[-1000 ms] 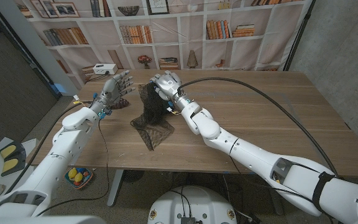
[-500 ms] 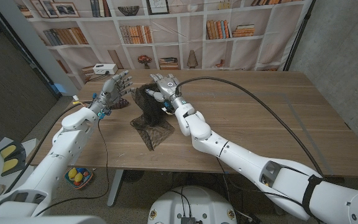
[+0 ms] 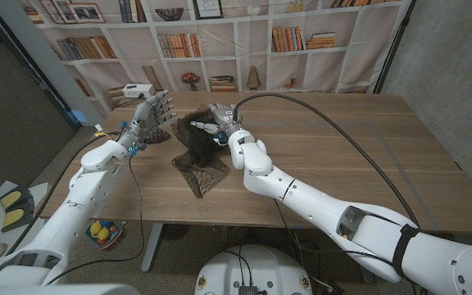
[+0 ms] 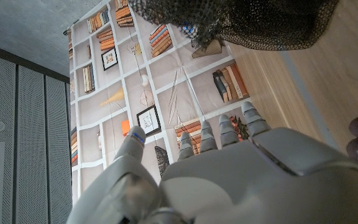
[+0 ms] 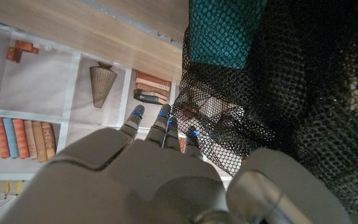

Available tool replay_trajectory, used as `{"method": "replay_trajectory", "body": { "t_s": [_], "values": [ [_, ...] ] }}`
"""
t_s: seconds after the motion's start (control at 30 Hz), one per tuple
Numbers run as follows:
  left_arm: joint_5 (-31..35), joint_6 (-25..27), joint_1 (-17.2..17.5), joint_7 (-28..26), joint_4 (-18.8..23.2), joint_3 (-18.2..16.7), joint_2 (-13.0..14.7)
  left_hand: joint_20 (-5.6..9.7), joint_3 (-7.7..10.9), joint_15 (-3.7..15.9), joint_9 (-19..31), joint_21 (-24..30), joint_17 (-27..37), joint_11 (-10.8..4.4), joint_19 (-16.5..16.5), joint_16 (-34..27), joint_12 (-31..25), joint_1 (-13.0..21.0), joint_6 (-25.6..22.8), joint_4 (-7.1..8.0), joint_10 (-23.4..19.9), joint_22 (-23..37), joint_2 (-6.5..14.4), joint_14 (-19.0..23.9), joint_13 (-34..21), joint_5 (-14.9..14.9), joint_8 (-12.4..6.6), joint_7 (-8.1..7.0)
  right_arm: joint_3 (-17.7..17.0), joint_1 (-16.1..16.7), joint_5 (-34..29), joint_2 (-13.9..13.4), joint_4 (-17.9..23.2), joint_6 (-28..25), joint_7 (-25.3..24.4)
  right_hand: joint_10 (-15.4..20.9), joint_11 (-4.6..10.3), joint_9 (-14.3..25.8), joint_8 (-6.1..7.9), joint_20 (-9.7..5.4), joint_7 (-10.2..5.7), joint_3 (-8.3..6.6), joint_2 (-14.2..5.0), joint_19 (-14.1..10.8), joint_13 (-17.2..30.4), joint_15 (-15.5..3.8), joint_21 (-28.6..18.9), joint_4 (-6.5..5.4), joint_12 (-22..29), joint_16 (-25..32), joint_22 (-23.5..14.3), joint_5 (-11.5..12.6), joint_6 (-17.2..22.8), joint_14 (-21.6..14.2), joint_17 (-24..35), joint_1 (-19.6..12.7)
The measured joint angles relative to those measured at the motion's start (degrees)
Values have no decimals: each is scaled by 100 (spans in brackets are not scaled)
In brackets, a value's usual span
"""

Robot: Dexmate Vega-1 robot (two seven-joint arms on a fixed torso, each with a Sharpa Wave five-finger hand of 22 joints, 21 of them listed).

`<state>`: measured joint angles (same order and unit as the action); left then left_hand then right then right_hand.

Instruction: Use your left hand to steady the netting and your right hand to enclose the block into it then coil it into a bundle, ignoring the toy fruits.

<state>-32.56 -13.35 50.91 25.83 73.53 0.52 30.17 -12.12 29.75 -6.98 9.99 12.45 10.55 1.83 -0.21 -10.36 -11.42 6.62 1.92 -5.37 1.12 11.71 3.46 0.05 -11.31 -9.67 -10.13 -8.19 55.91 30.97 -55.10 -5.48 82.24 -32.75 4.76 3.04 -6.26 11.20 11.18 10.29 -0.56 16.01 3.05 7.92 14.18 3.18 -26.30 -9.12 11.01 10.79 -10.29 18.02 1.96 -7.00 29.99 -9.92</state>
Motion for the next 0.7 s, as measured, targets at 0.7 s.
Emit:
{"method": "replay_trajectory", "body": {
  "t_s": [0.7],
  "values": [
    [3, 9, 129, -120, 232, -30, 54, 23, -23, -2, 0, -4, -7, 11, -48, 21, 22, -11, 77, 23, 49, 16, -12, -73, 0, -30, 0, -1, -844, 346, 2574, -246, 106, 1631, -860, -1286, 101, -29, -36, 70, -289, 194, -135, 195, -115, 90, 682, 197, -8, 46, 16, 466, -1170, 1257, -395, 174]
  ]
}}
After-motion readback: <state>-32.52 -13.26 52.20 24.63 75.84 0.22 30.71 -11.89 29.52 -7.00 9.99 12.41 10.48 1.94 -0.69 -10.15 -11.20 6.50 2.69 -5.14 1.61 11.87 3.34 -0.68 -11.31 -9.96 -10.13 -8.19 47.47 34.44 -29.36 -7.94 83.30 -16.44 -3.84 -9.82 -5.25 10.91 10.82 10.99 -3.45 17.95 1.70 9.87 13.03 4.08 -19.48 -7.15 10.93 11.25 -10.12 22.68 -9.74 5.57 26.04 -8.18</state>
